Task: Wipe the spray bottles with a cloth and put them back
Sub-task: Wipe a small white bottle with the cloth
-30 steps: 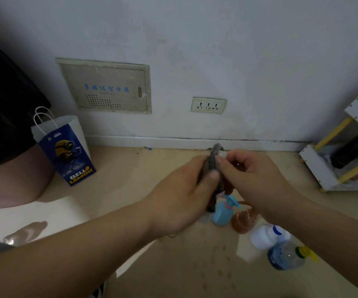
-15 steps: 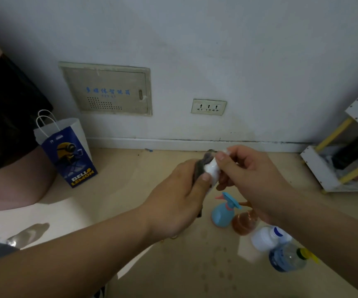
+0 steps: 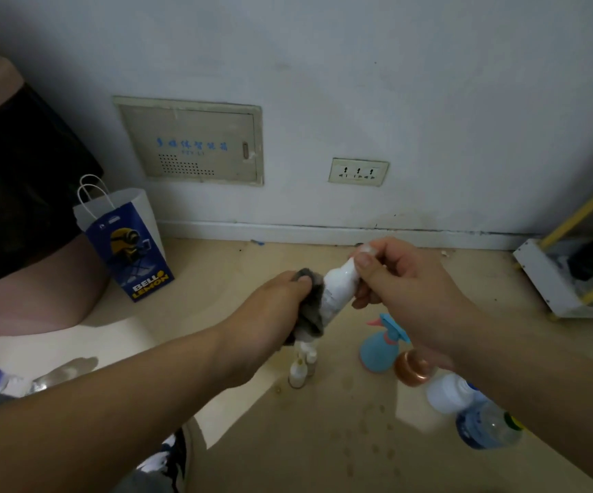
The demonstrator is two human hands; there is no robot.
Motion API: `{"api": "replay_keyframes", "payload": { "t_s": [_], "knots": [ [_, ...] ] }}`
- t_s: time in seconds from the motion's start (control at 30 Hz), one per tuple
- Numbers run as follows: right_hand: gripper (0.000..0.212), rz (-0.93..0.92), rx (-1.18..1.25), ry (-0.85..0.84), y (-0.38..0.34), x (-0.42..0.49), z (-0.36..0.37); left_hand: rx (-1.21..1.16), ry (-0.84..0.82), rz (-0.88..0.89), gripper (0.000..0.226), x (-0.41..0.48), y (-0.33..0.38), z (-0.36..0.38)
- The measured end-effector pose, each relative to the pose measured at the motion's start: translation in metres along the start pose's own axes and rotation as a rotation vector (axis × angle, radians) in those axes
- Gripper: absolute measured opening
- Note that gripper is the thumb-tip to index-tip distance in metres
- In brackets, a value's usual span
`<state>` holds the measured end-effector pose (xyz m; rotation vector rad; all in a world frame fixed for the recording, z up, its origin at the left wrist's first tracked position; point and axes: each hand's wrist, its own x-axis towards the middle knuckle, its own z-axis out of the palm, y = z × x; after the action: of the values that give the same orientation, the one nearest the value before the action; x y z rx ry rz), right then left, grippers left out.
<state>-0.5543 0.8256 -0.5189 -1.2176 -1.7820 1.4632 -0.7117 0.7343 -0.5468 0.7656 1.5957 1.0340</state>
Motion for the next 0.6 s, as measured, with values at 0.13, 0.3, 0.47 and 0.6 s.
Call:
{"api": "replay_keyframes", "payload": {
  "t_s": [0.13,0.3,0.47,0.6],
  "knots": [
    [0.015,0.018,-0.011,-0.08,0.002,0.0,0.018,0.208,-0.022,0.49,0.028,-0.007,0.006,0.001],
    [0.015,-0.01,0.098,0.04,0.0,0.014,0.011,-0.028,0.015,0.03,0.029,-0.007,-0.001,-0.017],
    [0.016,0.011,0.174,0.041,0.003,0.015,0.017,-0.633,0.046,-0.303,0.03,-0.005,0.008,-0.025],
    [0.019,0.035,0.164,0.043,-0.007,0.015,0.017,-0.608,0.132,-0.274,0.021,-0.001,0.013,-0.023]
  ]
}}
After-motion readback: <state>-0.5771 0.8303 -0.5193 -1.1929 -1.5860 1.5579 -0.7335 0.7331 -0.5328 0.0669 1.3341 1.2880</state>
